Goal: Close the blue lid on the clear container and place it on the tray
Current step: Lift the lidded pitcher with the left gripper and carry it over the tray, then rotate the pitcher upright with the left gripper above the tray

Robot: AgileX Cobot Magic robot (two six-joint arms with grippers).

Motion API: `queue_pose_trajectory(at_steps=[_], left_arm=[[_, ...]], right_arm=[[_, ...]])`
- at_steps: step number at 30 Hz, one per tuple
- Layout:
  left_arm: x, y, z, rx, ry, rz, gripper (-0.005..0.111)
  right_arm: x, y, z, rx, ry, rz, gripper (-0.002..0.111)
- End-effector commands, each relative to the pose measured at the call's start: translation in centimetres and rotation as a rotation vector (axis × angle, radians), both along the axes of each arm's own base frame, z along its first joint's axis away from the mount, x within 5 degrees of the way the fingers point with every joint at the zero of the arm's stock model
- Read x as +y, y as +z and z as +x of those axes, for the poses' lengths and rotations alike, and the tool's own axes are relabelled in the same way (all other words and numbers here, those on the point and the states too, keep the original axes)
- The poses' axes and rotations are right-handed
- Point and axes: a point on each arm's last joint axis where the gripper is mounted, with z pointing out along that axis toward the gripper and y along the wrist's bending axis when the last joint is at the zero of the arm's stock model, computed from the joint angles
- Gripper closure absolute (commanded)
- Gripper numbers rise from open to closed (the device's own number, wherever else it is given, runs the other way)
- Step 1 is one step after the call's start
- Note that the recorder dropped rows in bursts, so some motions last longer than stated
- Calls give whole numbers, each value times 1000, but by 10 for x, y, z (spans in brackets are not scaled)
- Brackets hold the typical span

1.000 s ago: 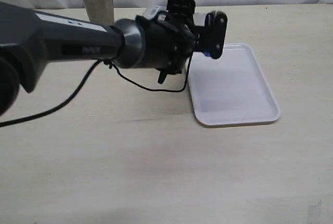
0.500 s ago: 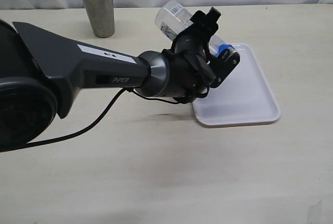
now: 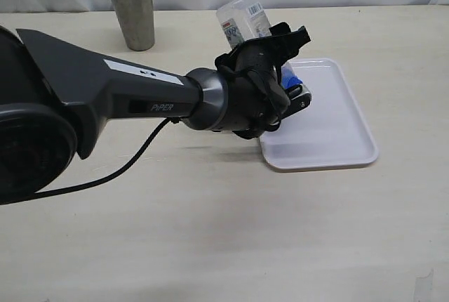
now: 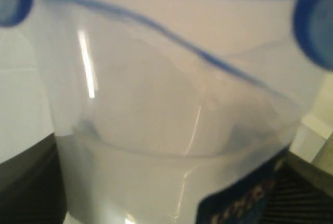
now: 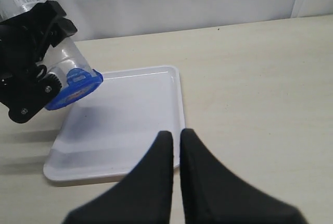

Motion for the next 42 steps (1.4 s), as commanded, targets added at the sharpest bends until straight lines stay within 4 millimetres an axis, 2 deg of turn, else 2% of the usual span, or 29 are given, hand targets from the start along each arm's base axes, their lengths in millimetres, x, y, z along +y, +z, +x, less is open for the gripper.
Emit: queue_pose_trajectory(at_steps=[1,7,14,17,21,25,29,31,36,42], left_arm=[[-1,8,1,-36,-1,6,107],[-8,11,-1,-18,-26,-45,107],[-17,26,4,10,46,-372,107],[-23,26,2,68,41,-490,107],[-32,21,-3,199,17,-657,107],[-37,18,-6,279,8,-744,107],[-41,16,-8,369,46,-887,107],[-41,14,-8,464,86,-1011,107],[-36,9,1,748,208,-1283,107],[-24,6,12,945,263,-1375,107]], right_arm=[[0,0,0,-3,-1,7,104],[0,0,0,-3,-1,7,104],[0,0,0,-3,-1,7,104],[0,0,0,-3,-1,7,104],[0,0,0,-3,-1,7,104],[0,0,0,-3,-1,7,104],[0,0,0,-3,-1,7,104],[0,0,0,-3,-1,7,104],[0,0,0,-3,-1,7,104],[0,0,0,-3,-1,7,104]])
